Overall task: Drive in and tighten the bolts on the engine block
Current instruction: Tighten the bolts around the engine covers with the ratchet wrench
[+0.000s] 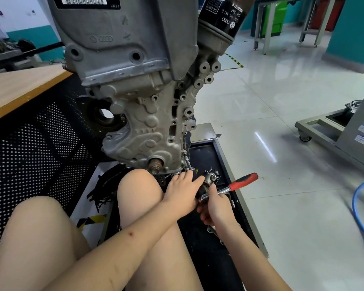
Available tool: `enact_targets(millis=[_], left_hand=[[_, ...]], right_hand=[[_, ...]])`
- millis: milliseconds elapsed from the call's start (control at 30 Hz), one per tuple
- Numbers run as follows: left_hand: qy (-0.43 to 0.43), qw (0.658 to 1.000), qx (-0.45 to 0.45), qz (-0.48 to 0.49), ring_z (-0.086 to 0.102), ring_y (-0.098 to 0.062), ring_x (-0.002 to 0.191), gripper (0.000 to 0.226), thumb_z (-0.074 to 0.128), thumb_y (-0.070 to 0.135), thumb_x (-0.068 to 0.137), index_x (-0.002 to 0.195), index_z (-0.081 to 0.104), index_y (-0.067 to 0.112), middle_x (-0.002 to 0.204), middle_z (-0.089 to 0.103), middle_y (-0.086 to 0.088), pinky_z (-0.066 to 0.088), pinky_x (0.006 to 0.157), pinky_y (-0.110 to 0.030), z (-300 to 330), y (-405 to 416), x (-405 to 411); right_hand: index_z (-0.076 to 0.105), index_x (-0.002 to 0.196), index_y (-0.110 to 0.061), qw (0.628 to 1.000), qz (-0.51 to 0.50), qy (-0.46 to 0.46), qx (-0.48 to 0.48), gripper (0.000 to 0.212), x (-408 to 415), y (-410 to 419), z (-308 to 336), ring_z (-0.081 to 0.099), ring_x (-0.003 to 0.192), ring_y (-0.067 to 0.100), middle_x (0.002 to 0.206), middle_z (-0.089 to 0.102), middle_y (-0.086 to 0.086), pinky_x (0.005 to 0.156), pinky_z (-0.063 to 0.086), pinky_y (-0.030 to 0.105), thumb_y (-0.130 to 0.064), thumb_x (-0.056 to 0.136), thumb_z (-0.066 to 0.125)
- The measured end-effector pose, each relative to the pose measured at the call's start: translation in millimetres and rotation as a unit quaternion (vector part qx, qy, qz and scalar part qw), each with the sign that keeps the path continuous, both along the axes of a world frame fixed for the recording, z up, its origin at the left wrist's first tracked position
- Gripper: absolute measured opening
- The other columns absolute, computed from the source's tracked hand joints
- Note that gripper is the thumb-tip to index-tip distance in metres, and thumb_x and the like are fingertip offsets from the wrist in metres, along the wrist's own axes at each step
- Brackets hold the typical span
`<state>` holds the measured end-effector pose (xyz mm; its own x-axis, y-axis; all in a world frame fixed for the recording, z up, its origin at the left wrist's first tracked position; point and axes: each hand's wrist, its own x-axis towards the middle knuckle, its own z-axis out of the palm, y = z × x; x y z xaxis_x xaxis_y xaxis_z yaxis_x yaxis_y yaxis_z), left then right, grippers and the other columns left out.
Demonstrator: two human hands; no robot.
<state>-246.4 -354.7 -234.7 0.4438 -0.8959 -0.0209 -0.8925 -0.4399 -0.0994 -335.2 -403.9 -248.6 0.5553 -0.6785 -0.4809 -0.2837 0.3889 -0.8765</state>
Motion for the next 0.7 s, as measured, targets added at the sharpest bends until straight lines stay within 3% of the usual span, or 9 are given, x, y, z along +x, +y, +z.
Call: enact_targets(millis=[100, 167, 233, 367, 500, 567, 633, 700], left_hand=[[-0.004, 1.000, -0.002, -0.002, 0.037, -0.025, 0.117, 0.059, 0.050, 0.020, 0.086, 0.141, 0.027, 0.024, 0.125, 0.039, -0.008, 0.025, 0.096, -0.030, -0.5, 0.3, 0.9], [-0.004, 1.000, -0.004, -0.002, 0.038, -0.025, 0.117, 0.058, 0.049, 0.022, 0.088, 0.141, 0.027, 0.026, 0.124, 0.038, -0.007, 0.025, 0.096, -0.030, -0.3, 0.8, 1.1], [0.000, 1.000, -0.001, -0.003, 0.038, -0.025, 0.116, 0.055, 0.046, 0.024, 0.089, 0.141, 0.027, 0.026, 0.123, 0.038, -0.007, 0.025, 0.095, -0.030, 0.1, 1.1, 0.9], [-0.001, 1.000, -0.002, -0.007, 0.039, -0.026, 0.113, 0.041, 0.041, 0.021, 0.090, 0.131, 0.037, 0.022, 0.118, 0.038, -0.008, 0.025, 0.091, -0.030, -0.2, 1.2, 0.2], [0.000, 1.000, 0.003, -0.006, 0.038, -0.026, 0.114, 0.046, 0.042, 0.022, 0.090, 0.135, 0.035, 0.023, 0.120, 0.038, -0.008, 0.025, 0.092, -0.030, -0.9, 0.0, 0.0], [0.004, 1.000, -0.006, -0.002, 0.038, -0.025, 0.115, 0.051, 0.045, 0.023, 0.090, 0.138, 0.031, 0.025, 0.122, 0.039, -0.006, 0.025, 0.094, -0.030, 0.1, -0.1, 0.2], [0.003, 1.000, -0.017, 0.004, 0.038, -0.024, 0.117, 0.053, 0.049, 0.023, 0.089, 0.138, 0.032, 0.025, 0.123, 0.039, -0.005, 0.026, 0.096, -0.029, 1.6, 0.0, 0.4], [0.003, 1.000, -0.022, 0.011, 0.038, -0.023, 0.119, 0.055, 0.053, 0.022, 0.087, 0.138, 0.032, 0.024, 0.125, 0.038, -0.005, 0.026, 0.098, -0.029, 3.8, 0.1, 0.3]], right_hand=[[0.048, 0.063, -0.006, 0.995, 0.014, 0.009, -0.097, 0.050, -1.1, 1.4, -1.0, 0.045, 0.033, 0.012, 0.051, 0.053, 0.006, 0.037, 0.034, 0.019, -0.035, 0.099, 0.029], [0.050, 0.078, -0.007, 0.984, 0.024, 0.020, -0.175, 0.040, -0.7, 2.3, -1.1, 0.055, 0.057, 0.018, 0.068, 0.060, 0.009, 0.057, 0.046, 0.028, -0.037, 0.098, 0.032], [0.048, 0.096, -0.009, 0.963, 0.049, 0.046, -0.261, 0.033, -1.0, 3.6, -0.5, 0.059, 0.078, 0.027, 0.087, 0.064, 0.013, 0.073, 0.045, 0.036, -0.039, 0.098, 0.033], [0.044, 0.112, -0.013, 0.920, 0.108, 0.105, -0.362, 0.033, -2.0, 6.4, 1.9, 0.061, 0.094, 0.033, 0.097, 0.067, 0.013, 0.071, 0.042, 0.035, -0.040, 0.098, 0.030], [0.049, 0.107, -0.014, 0.949, 0.083, 0.055, -0.298, 0.030, -3.0, 3.5, 2.2, 0.061, 0.091, 0.031, 0.097, 0.066, 0.012, 0.077, 0.043, 0.034, -0.038, 0.098, 0.033], [0.049, 0.096, -0.015, 0.969, 0.070, 0.022, -0.234, 0.026, -2.4, 1.7, 2.4, 0.056, 0.077, 0.025, 0.086, 0.061, 0.009, 0.074, 0.044, 0.034, -0.037, 0.098, 0.034], [0.048, 0.082, -0.014, 0.988, 0.045, 0.001, -0.149, 0.032, -1.5, 0.2, 2.7, 0.052, 0.056, 0.017, 0.071, 0.058, 0.007, 0.055, 0.045, 0.029, -0.037, 0.098, 0.034], [0.049, 0.072, -0.010, 0.998, 0.022, -0.015, -0.054, 0.041, -1.2, -0.9, 5.0, 0.046, 0.038, 0.012, 0.058, 0.055, 0.007, 0.038, 0.036, 0.022, -0.036, 0.099, 0.032]])
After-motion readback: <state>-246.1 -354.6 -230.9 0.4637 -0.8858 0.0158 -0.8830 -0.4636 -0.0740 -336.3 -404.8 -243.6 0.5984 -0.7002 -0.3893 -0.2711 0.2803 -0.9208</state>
